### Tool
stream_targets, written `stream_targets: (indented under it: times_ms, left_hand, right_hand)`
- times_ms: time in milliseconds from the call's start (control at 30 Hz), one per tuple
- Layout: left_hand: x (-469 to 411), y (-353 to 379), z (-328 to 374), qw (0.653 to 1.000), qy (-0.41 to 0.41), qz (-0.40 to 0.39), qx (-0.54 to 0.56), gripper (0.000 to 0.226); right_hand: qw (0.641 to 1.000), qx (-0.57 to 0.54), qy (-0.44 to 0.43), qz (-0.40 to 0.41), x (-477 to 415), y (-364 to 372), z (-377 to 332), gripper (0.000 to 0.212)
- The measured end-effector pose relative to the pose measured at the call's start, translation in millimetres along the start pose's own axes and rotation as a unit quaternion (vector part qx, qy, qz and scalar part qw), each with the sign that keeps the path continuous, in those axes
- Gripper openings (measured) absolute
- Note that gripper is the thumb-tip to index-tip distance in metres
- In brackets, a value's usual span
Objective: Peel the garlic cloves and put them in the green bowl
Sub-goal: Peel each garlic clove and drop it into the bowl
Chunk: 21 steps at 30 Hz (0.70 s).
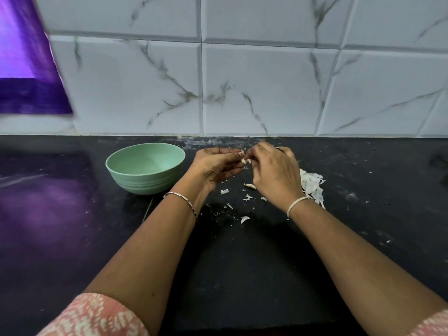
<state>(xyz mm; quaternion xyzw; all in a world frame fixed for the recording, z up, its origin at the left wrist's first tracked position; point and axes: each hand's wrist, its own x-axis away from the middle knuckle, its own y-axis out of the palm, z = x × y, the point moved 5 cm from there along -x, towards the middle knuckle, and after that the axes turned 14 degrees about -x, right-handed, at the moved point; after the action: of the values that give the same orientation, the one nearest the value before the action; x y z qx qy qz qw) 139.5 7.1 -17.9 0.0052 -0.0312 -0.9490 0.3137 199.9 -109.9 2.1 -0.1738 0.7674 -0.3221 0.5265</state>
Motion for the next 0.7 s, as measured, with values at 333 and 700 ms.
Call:
stream_targets:
  times_ms: [333,700]
  left_hand:
    - [-1,2,6,1.000,0.009,0.019,0.009,0.012]
    - [3,13,2,0.998,0.008,-0.058,-0.029,0.013]
  right_hand:
    - [0.998,-0.020,0.050,0.017,-1,-7,-3,0.019]
    - [0.989,-0.051,0.137,-0.011,-5,-23,43,0.022]
